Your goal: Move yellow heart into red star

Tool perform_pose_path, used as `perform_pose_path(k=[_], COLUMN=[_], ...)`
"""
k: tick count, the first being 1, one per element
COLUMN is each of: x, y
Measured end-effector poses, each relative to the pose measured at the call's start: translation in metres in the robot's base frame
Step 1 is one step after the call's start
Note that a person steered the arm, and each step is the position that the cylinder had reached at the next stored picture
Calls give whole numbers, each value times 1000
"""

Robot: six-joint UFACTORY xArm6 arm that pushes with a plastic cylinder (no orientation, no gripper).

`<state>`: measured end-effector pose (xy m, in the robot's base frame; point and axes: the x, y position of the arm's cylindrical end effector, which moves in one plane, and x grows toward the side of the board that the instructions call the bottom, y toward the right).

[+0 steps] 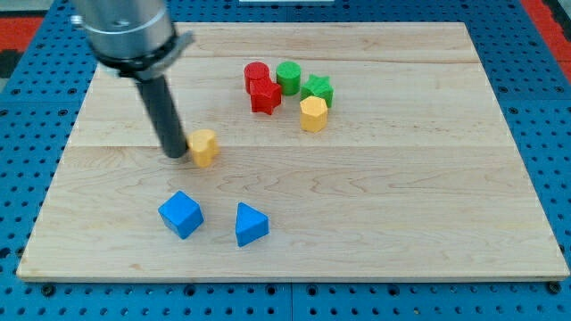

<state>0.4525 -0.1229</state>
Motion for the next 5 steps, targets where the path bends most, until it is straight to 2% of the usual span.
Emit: perform_pose_path(k=[1,2,3,4,5], x=[31,40,-3,-26,-21], y=[29,44,65,89,65])
